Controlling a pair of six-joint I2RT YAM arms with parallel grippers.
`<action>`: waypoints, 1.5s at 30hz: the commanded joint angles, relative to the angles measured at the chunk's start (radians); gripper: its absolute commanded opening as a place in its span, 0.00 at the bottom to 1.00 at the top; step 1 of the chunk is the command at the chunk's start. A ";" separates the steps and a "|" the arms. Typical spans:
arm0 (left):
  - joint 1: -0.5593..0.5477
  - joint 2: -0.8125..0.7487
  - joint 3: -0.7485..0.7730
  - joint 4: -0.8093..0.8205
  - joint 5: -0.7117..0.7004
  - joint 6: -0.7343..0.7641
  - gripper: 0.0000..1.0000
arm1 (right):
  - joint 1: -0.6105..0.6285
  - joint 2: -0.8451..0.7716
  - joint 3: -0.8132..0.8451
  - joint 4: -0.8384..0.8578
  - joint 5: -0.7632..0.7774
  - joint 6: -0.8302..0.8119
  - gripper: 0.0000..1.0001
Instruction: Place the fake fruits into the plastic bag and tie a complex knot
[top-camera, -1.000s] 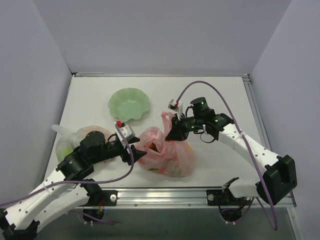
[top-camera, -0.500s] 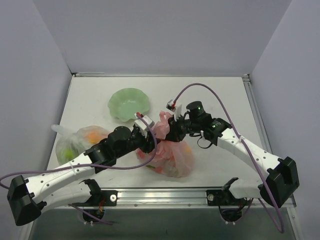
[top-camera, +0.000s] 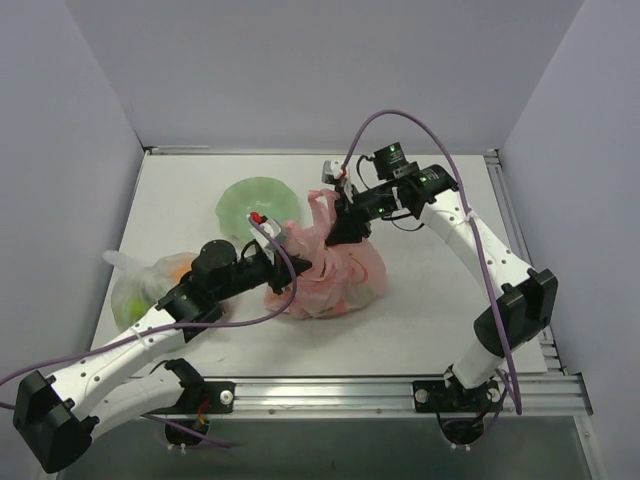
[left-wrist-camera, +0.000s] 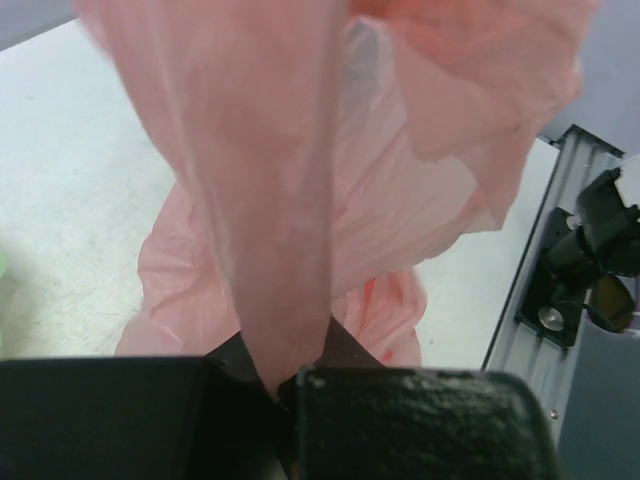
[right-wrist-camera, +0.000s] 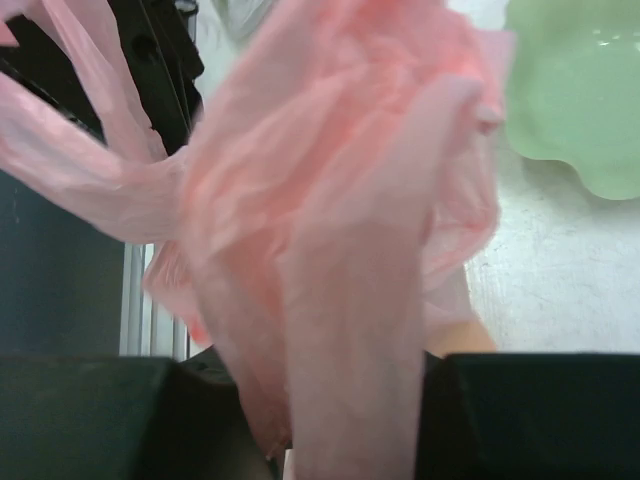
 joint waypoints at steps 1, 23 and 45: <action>0.004 -0.011 -0.020 0.090 0.087 -0.049 0.00 | 0.035 0.051 0.028 -0.205 -0.063 -0.176 0.21; 0.037 0.071 -0.041 0.168 0.113 -0.206 0.00 | -0.273 -0.389 -0.493 0.039 -0.109 0.151 1.00; 0.034 0.174 0.179 -0.100 0.636 0.247 0.00 | 0.069 -0.257 -0.439 0.163 0.201 0.111 0.00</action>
